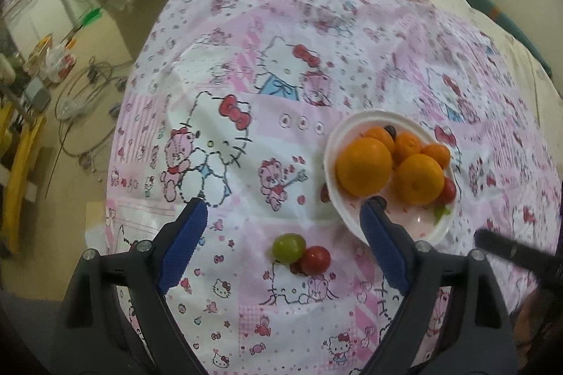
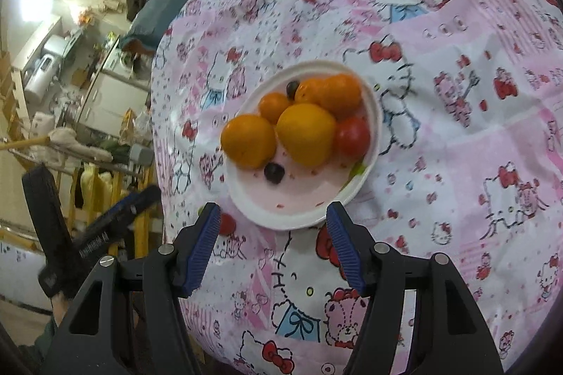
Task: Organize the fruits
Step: 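Withdraw both open tools from the plate toward the last fruit, then grasp the last red tomato with the right tool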
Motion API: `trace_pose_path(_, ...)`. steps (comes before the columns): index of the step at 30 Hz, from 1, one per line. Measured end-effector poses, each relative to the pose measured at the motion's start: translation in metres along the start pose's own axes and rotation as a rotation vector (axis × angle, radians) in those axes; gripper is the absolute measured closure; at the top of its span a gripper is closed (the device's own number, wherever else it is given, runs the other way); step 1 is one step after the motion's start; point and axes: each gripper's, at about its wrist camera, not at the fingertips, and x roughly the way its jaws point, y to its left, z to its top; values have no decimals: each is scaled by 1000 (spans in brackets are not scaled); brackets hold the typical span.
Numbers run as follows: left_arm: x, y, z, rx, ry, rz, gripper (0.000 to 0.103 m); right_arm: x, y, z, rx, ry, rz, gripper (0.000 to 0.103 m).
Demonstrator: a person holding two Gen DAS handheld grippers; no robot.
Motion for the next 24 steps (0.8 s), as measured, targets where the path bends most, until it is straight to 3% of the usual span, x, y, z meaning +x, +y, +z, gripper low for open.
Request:
trace_pose_path(8,5,28,6,-120,21,45,17,46,23,-16,-66,157,37,37)
trace_pose_path(15,4,32,5,-128,40,19,17,102,59,-32,-181,258,54,42)
trace_pose_path(24,8,51,-1,-130,55,28,17,139,79,-33,-310,217,2,57)
